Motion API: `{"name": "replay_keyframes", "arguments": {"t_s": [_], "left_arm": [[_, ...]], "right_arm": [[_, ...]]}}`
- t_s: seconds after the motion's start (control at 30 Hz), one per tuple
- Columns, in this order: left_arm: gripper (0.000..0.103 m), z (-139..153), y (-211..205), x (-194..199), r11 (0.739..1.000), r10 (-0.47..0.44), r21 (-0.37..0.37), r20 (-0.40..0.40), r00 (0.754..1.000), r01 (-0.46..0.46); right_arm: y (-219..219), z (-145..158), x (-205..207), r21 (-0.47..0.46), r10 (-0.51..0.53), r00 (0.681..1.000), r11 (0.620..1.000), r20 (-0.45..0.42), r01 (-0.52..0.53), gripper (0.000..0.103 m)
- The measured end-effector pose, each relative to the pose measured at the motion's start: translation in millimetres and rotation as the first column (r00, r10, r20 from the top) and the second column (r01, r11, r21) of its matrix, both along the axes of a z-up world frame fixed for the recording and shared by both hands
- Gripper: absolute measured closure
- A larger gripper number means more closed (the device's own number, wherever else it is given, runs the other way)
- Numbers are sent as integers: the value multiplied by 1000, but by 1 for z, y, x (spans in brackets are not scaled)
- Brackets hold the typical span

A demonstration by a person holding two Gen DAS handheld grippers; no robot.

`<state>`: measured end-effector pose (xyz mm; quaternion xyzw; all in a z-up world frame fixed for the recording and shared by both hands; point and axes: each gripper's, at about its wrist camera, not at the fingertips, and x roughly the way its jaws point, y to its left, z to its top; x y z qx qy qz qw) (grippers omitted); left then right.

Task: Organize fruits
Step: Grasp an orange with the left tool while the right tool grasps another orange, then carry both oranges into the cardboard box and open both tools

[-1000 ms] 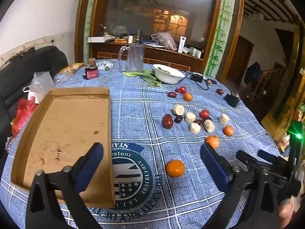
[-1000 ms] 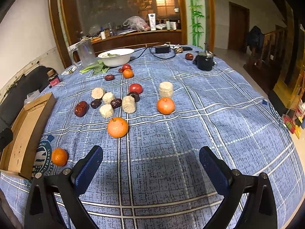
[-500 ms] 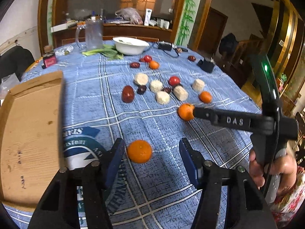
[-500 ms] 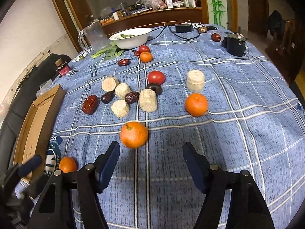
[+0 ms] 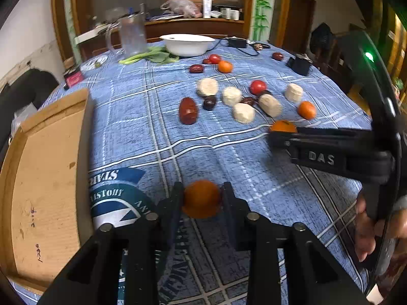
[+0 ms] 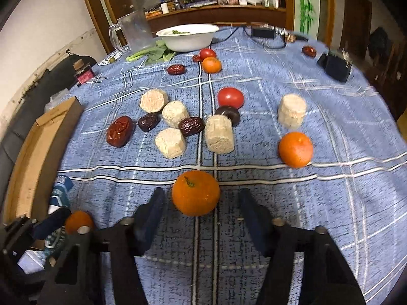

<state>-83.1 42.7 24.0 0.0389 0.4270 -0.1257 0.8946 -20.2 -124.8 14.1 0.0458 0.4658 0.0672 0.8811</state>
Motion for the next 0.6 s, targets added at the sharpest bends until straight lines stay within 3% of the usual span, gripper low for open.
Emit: {"name": "replay_keyframes", "arguments": {"t_s": [0.03, 0.2, 0.27, 0.3, 0.43, 0.6], "left_arm": [[74, 0, 4, 2, 1000, 10, -22, -9, 1000, -10], [60, -8, 6, 11, 999, 21, -44, -63, 998, -23], [63, -10, 5, 12, 998, 6, -58, -80, 997, -11], [73, -9, 5, 11, 997, 0, -74, -76, 997, -6], [73, 0, 9, -1, 995, 9, -100, -53, 999, -14], [73, 34, 32, -19, 980, 12, -199, -11, 1000, -14]], "right_arm": [[0, 1, -1, 20, 8, 1000, 1000, -2, -8, 64], [0, 1, -6, 37, -2, 1000, 999, -9, 2, 64], [-1, 2, -9, 47, -7, 1000, 999, -9, 7, 64], [-1, 5, -12, 49, -10, 1000, 999, -4, 10, 64], [0, 17, -24, 45, -10, 1000, 999, 24, 9, 64], [10, 44, -34, 46, 14, 997, 999, 75, -18, 64]]}}
